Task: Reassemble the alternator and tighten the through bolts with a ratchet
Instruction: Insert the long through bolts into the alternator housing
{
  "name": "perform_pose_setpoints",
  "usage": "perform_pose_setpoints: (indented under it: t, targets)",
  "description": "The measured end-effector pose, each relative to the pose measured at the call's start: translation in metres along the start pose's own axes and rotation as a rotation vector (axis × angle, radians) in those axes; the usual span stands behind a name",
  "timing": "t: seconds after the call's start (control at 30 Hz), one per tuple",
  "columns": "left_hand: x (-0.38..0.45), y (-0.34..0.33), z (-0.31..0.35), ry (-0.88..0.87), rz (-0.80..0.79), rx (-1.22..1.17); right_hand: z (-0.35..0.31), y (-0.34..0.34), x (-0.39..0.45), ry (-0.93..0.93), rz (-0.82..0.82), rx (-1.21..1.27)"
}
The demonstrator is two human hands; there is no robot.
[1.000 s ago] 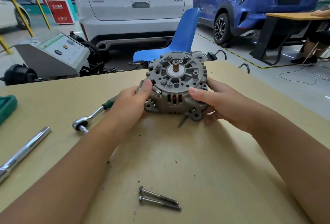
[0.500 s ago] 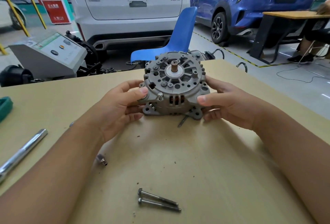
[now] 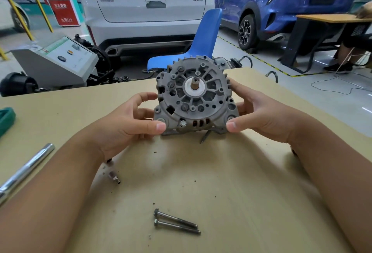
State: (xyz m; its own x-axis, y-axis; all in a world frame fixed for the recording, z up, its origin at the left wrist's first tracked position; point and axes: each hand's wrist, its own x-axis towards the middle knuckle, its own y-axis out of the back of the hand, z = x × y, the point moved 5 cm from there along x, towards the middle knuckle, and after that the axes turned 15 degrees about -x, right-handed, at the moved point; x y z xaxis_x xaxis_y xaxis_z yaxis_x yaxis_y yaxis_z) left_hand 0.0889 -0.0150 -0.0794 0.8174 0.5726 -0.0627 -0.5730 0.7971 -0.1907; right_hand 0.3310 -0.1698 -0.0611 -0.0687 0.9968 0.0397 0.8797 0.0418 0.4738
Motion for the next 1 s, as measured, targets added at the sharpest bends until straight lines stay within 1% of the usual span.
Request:
perform_pose_setpoints:
  t: [0.13, 0.23, 0.3, 0.43, 0.57, 0.67, 0.8, 0.9, 1.0]
  targets:
    - [-0.005, 0.000, 0.001, -0.034, -0.064, 0.127, -0.003, 0.000, -0.007, -0.013, -0.004, -0.125]
    - [-0.007, -0.007, 0.003, -0.070, -0.085, 0.258, -0.006, -0.001, -0.010, -0.030, 0.047, -0.217]
    - [-0.008, -0.011, 0.005, -0.090, -0.114, 0.314, -0.010, -0.003, -0.008, -0.016, 0.065, -0.255]
    - [-0.011, -0.015, 0.005, -0.107, -0.173, 0.446, -0.013, -0.012, -0.009, 0.025, 0.045, -0.318]
    - [-0.014, -0.022, -0.002, -0.186, -0.144, 0.626, -0.006, -0.013, -0.017, -0.017, 0.085, -0.480]
    - [-0.016, -0.023, -0.005, -0.188, -0.144, 0.639, -0.007, -0.013, -0.019, -0.008, 0.037, -0.467]
    - [-0.018, -0.026, -0.002, -0.172, -0.195, 0.624, -0.009, -0.014, -0.021, -0.022, -0.070, -0.328]
    - [-0.020, -0.028, -0.002, -0.187, -0.247, 0.454, -0.006, -0.015, -0.022, -0.039, -0.113, -0.315]
    - [-0.021, -0.028, 0.007, -0.251, -0.145, 0.327, -0.003, -0.014, -0.021, -0.017, -0.128, -0.360]
